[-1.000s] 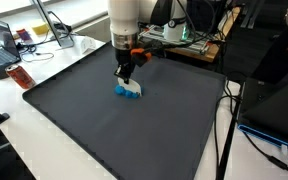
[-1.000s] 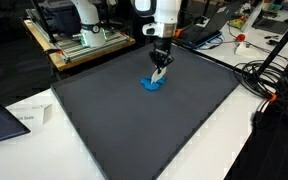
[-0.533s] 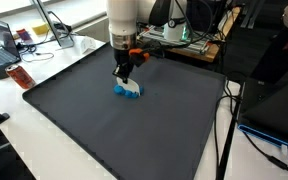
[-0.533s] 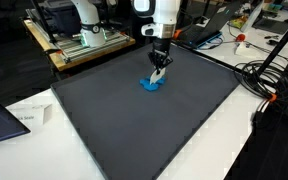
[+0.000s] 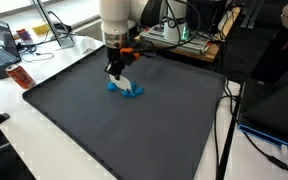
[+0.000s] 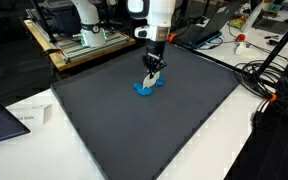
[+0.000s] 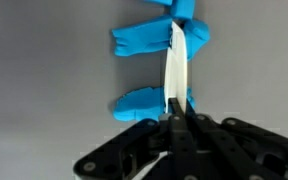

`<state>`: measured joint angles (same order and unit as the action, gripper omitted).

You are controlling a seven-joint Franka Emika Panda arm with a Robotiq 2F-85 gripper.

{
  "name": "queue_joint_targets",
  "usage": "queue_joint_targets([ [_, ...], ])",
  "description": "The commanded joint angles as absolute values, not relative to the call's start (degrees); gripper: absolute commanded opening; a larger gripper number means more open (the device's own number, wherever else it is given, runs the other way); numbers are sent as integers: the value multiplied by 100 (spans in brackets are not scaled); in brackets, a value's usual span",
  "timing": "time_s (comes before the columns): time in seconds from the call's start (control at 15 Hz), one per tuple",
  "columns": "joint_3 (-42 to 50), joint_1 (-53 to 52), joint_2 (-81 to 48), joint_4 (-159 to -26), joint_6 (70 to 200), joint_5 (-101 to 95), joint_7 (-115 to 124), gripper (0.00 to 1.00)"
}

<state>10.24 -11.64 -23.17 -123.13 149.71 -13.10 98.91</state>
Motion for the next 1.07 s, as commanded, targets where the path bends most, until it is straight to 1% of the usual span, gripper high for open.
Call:
queue_joint_targets([
  [0.0, 1300, -1169, -2539, -12331, 15043, -1717, 10012, 1],
  [0.47, 1452, -1196, -2519, -12305, 14958, -1994, 10129, 1],
  [1.0, 1382, -1176, -2039, -12511, 14747, -1953, 10003, 1],
])
